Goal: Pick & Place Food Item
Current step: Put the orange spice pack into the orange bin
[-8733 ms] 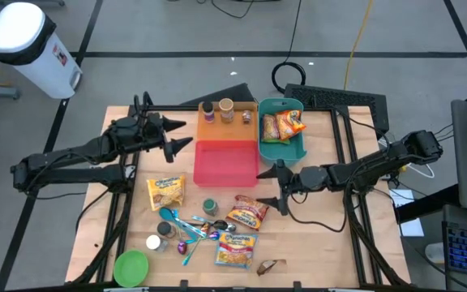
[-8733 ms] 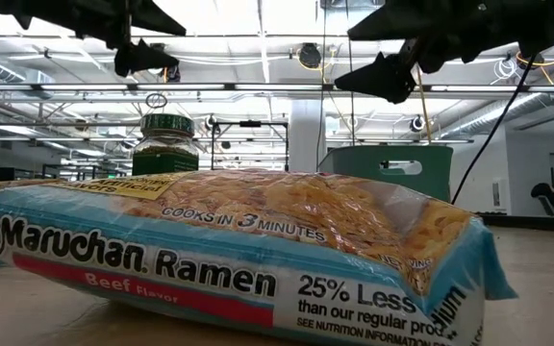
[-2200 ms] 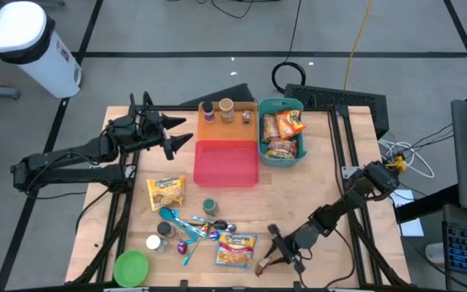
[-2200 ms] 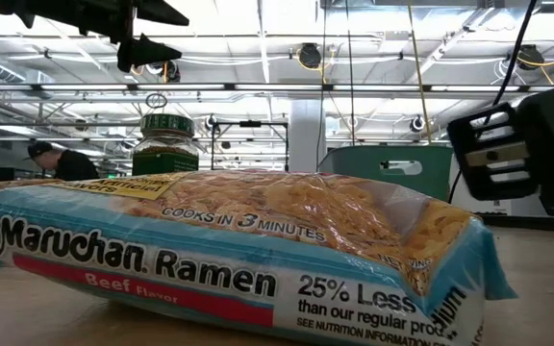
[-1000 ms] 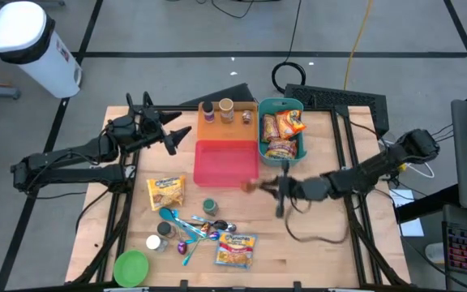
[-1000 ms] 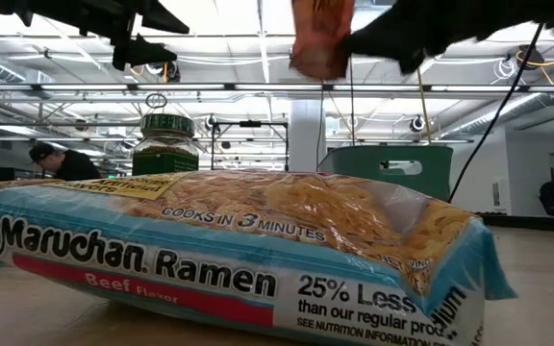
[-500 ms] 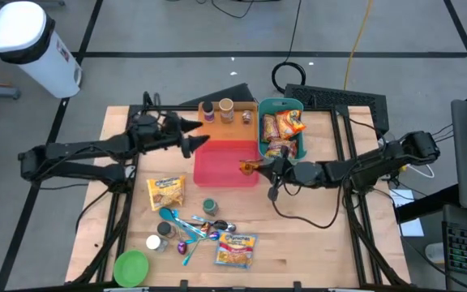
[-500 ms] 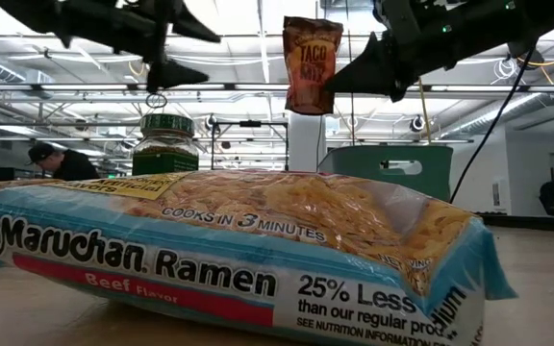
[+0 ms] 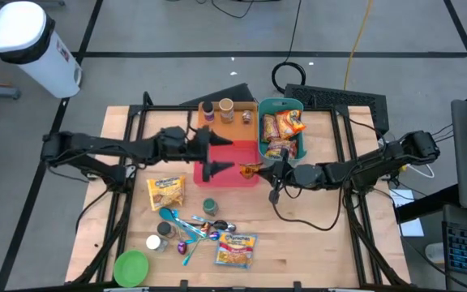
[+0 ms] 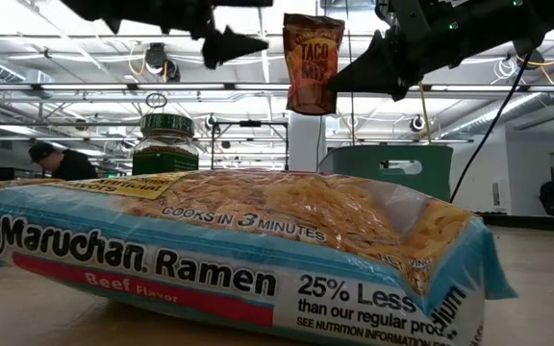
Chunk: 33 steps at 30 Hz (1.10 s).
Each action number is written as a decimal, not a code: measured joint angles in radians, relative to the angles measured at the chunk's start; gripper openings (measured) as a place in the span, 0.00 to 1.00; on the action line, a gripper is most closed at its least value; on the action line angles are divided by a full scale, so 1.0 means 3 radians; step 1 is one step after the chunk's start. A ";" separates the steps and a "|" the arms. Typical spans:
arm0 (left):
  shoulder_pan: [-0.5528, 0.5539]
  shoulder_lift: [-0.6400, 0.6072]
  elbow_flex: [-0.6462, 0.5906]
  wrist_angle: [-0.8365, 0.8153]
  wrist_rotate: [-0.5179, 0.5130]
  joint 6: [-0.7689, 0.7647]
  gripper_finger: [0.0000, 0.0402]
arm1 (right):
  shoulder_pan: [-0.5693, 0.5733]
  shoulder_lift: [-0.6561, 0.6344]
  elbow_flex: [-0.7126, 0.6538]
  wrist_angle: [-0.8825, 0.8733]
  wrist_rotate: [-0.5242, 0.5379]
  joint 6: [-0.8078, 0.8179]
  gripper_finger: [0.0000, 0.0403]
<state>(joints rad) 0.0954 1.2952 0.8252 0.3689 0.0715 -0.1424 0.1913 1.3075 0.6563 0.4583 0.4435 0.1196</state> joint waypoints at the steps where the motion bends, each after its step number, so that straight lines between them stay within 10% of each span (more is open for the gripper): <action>1: -0.0052 0.0047 0.0043 0.0003 -0.0001 0.0083 0.98 | 0.0000 0.0000 0.0000 0.0000 0.0000 0.0000 0.00; 17: -0.0270 0.0579 0.0377 0.0015 -0.0186 0.0689 0.93 | 0.0000 0.0000 0.0000 0.0001 0.0001 0.0000 0.00; 33: -0.0243 0.0539 0.0378 -0.0031 -0.0188 0.0695 0.05 | 0.0000 0.0000 0.0000 -0.0023 0.0005 -0.0004 0.01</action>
<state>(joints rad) 0.0223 1.4570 0.9386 0.3595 0.0152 0.0659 0.1913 1.3075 0.6563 0.4515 0.4450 0.1184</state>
